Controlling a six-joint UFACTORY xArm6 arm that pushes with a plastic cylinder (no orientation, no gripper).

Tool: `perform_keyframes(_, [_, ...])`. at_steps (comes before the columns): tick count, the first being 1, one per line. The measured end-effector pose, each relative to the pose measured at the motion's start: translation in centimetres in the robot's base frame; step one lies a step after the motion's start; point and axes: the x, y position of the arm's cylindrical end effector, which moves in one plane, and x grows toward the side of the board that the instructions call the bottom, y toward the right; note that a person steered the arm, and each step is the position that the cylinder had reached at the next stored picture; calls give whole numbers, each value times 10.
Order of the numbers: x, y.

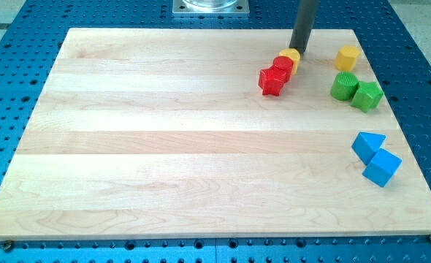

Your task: Slide the yellow heart to the bottom right side of the red circle

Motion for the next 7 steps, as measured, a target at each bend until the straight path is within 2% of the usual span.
perform_keyframes(1, [-19,-18])
perform_keyframes(3, [39,-33])
perform_keyframes(6, [50,-1])
perform_keyframes(7, [72,-1])
